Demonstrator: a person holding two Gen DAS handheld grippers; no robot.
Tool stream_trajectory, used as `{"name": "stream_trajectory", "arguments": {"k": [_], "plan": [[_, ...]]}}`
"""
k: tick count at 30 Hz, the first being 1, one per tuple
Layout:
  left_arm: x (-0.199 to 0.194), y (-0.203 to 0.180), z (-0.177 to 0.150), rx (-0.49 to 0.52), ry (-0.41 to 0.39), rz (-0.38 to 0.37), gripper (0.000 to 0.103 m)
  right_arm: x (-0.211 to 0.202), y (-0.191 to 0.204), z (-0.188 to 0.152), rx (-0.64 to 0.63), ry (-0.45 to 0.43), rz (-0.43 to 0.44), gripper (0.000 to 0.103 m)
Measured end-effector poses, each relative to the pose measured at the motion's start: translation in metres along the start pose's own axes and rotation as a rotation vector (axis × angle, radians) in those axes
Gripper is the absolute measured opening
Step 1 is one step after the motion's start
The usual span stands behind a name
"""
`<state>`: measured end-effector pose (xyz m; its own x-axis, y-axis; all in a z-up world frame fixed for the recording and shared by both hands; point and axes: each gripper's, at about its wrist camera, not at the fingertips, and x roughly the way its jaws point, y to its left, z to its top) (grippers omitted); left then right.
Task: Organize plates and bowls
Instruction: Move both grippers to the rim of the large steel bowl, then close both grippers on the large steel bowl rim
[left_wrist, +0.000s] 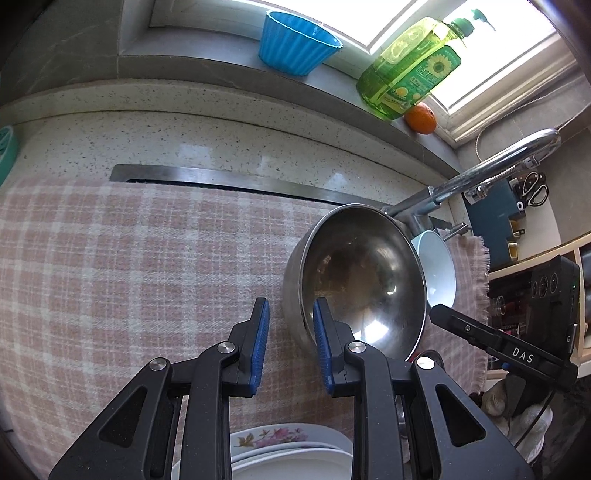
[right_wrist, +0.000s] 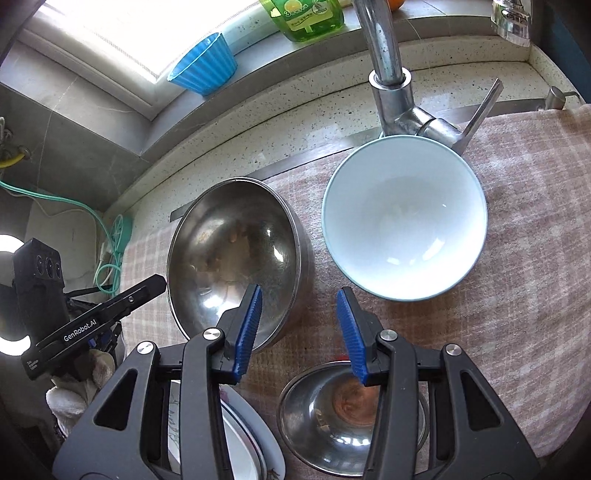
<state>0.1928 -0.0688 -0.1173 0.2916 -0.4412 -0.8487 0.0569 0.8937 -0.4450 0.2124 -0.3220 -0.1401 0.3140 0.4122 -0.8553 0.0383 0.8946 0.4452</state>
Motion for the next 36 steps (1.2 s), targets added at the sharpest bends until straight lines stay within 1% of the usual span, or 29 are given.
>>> {"name": "stream_trajectory", "arguments": {"k": [3, 7, 10, 16, 19, 22, 25, 30, 36], "plan": [[0.005, -0.001, 0.002, 0.001, 0.008, 0.004, 0.022, 0.004, 0.002, 0.002, -0.01, 0.007, -0.002, 0.044], [0.013, -0.003, 0.005, 0.005, 0.022, 0.004, 0.022, 0.01, 0.005, 0.003, -0.015, 0.024, -0.003, 0.037], [0.019, -0.004, 0.005, 0.008, 0.033, 0.003, 0.022, 0.015, 0.007, 0.004, -0.021, 0.034, -0.011, 0.035], [0.026, -0.006, 0.006, 0.024, 0.037, 0.0, 0.022, 0.025, 0.012, 0.003, -0.038, 0.056, -0.024, 0.022], [0.028, -0.006, 0.006, 0.028, 0.039, -0.001, 0.022, 0.026, 0.015, 0.003, -0.051, 0.057, -0.038, 0.022], [0.028, -0.008, 0.006, 0.037, 0.034, 0.007, 0.022, 0.024, 0.015, 0.004, -0.051, 0.056, -0.045, 0.019], [0.027, -0.008, 0.006, 0.031, 0.031, 0.006, 0.022, 0.023, 0.018, 0.004, -0.06, 0.053, -0.056, 0.019], [0.019, -0.01, 0.002, 0.048, 0.013, 0.023, 0.022, 0.02, 0.027, -0.001, -0.084, 0.048, -0.064, 0.019], [0.005, -0.001, -0.004, 0.043, -0.009, 0.03, 0.022, 0.018, 0.043, -0.008, -0.112, 0.046, -0.059, 0.019]]}}
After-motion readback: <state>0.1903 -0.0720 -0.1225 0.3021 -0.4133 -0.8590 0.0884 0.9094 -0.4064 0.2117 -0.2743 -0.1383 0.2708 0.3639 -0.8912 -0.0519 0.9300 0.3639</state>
